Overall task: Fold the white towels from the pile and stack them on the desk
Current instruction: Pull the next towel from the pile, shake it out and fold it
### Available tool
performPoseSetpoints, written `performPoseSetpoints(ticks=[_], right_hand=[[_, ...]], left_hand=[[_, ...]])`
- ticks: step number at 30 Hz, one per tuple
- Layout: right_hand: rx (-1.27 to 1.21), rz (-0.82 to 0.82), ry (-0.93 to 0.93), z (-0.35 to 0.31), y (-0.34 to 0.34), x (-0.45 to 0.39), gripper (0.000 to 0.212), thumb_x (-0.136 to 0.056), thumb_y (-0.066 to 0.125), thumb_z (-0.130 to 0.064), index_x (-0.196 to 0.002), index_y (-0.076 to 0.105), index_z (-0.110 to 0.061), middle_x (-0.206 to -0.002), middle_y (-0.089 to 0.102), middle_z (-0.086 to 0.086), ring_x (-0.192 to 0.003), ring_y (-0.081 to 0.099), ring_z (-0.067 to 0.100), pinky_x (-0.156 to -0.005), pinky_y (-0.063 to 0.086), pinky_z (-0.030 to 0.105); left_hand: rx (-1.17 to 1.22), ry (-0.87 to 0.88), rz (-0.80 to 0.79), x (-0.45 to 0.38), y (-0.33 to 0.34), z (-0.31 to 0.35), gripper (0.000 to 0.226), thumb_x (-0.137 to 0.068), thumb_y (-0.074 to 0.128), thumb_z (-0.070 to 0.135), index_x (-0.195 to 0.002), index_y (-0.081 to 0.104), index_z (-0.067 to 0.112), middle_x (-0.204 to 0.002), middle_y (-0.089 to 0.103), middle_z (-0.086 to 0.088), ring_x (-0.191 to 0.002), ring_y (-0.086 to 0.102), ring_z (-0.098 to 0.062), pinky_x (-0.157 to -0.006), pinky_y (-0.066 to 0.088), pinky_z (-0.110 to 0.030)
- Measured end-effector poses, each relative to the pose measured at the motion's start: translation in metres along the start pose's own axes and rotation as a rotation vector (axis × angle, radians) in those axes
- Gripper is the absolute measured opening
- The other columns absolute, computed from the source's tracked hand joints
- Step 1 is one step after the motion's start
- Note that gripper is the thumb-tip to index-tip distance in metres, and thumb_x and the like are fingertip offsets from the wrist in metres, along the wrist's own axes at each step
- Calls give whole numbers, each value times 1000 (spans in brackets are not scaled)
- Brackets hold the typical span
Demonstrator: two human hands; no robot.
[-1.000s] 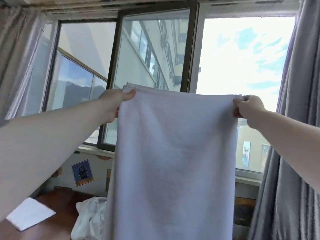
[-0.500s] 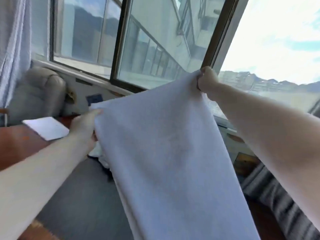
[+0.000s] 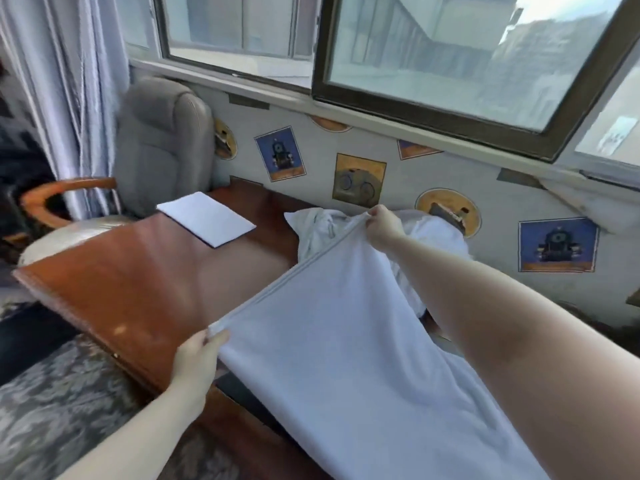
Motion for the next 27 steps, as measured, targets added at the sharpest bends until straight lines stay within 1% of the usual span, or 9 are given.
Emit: performPoseSetpoints(ticks=[2,4,7,10,14,19,22,25,27], right_hand=[[30,-33,0,-25,31,-15,33,-102,38,-15,-131,50,-5,-132,55,18,-116,52,34,-84,39,32],[75,-79,-9,-43,60,-25,36,-102,39,-13,-136,49,-4,-137,53,17,-125,49,34,-93,40,32],[140,-141,-44,-65,100,-44,36,-102,39,-12,-134,55,-4,-138,54,15,-126,48,33,-93,39,31],[234,-208,-143,-85,135,-66,33,-100,41,-9,-125,63,-4,-128,60,16,-122,49,35,-100,41,38],[294,-261,-239,-113,187,-101,32,-99,49,-12,-127,63,-13,-125,63,10,-118,53,31,-80,35,27],[283,-362,-226,-152,263,-143,36,-95,47,-4,-123,65,-16,-123,63,10,-109,59,33,-84,50,33],[318,-375,-186,-172,305,-159,41,-92,45,1,-123,64,-17,-121,61,12,-107,59,35,-80,48,32],[376,-391,-146,-186,342,-164,43,-90,45,6,-125,62,-13,-125,59,14,-112,58,36,-88,50,35],[387,-393,-115,-193,360,-166,39,-87,46,9,-118,63,-7,-121,60,14,-109,59,36,-80,47,32]], left_hand=[[-152,23,-58,-30,-29,5,23,-94,61,16,-76,64,2,-81,69,-11,-82,66,-28,-62,58,-36],[-265,3,-91,-59,-51,6,25,-94,60,15,-72,64,7,-78,66,-11,-83,65,-29,-68,60,-41],[-303,-42,-86,-99,-77,2,19,-92,60,12,-74,66,7,-79,63,-12,-83,63,-29,-71,61,-45],[-402,-64,-78,-137,-100,-1,18,-91,59,16,-79,69,8,-86,64,-14,-84,63,-30,-68,61,-44],[-611,-54,-110,-187,-130,3,22,-91,54,18,-83,64,0,-75,58,-11,-73,60,-27,-55,59,-36],[-887,-89,-208,-245,-159,25,20,-85,53,17,-66,50,10,-58,46,1,-52,49,-16,-49,49,-29],[-959,-142,-329,-280,-162,42,26,-79,51,6,-58,39,15,-51,40,6,-46,45,-15,-43,41,-24],[-981,-290,-469,-305,-165,53,13,-76,46,5,-66,51,11,-64,55,-2,-55,53,-20,-47,48,-25],[-1007,-379,-607,-317,-170,60,16,-66,46,9,-72,61,11,-69,61,-4,-57,58,-20,-51,52,-27]])
Point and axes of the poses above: each hand's wrist, its own x-axis away from the middle knuckle, its own y-axis out of the palm, z = x × y, the point moved 1 cm from there along -x, towards the middle knuckle
